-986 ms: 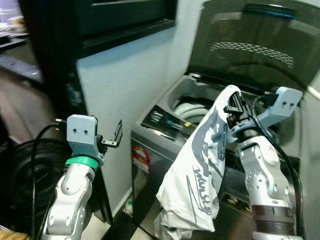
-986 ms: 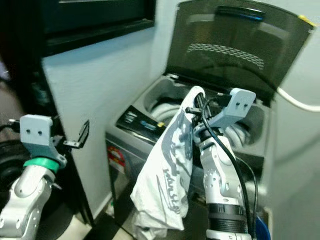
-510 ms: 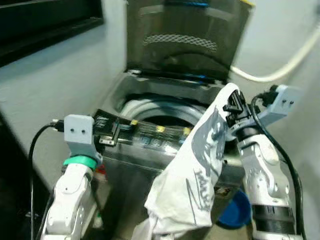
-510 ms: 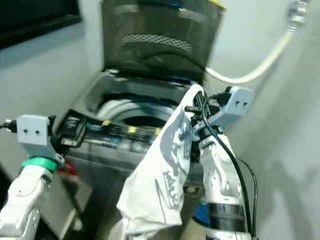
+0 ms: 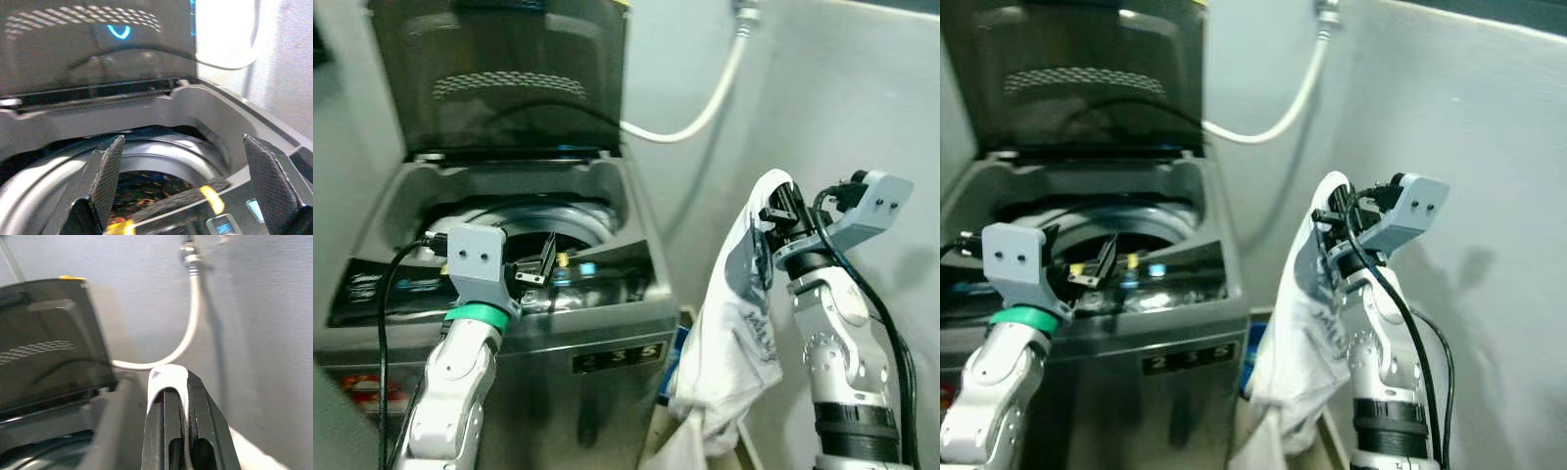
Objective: Clothes washing
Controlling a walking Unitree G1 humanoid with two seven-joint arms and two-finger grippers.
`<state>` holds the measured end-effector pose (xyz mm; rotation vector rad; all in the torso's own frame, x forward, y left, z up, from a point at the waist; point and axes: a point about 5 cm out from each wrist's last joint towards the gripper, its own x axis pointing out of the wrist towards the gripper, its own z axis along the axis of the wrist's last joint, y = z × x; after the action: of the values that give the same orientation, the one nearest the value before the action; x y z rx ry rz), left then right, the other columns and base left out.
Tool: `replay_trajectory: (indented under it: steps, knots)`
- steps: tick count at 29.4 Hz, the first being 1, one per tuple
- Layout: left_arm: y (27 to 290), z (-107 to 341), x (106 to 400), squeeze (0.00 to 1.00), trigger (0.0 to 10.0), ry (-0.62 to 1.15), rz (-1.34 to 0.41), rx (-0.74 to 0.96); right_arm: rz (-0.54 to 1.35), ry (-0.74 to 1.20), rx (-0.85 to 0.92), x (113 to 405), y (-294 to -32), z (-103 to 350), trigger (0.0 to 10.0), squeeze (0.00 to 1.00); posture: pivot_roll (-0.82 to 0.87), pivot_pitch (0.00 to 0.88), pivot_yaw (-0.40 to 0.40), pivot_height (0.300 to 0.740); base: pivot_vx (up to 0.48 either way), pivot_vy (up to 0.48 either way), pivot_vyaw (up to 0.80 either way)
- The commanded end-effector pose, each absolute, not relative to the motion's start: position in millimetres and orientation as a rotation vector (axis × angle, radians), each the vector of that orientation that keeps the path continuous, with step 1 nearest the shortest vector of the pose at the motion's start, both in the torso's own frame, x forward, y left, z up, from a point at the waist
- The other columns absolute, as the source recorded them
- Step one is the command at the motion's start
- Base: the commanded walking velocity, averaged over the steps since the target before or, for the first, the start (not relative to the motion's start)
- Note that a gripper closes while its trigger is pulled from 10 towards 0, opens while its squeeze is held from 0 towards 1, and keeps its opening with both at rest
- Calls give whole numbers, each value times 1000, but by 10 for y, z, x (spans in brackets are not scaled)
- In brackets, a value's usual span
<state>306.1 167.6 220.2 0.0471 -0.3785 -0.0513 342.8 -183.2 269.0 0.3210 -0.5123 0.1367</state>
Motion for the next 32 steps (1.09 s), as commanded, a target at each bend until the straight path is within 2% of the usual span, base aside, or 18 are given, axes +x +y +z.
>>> replay_trajectory:
  steps: [1, 6, 9, 32]
  knots:
    - [1691, 2175, 3060, 0, 10000, -371, -44, 50, 141, -529, 315, 3422, -1831, 2730, 10000, 0, 59, 29, 32, 740, 0, 0, -800]
    - [1674, 2285, 3061, 0, 10000, -399, -50, 47, 215, -551, 344, 3425, -1728, 2896, 10000, 0, 54, 29, 36, 740, 0, 0, -800]
    - [1628, 2389, 3077, 0, 10000, -421, -72, 33, 282, -583, 299, 3425, -1594, 3049, 10000, 0, 56, 27, 32, 740, 0, 0, 0]
    - [1602, 2437, 3007, 0, 10000, -440, -78, 17, 241, -522, 330, 3439, -1613, 2796, 10000, 0, 62, 21, 23, 740, 0, 0, 0]
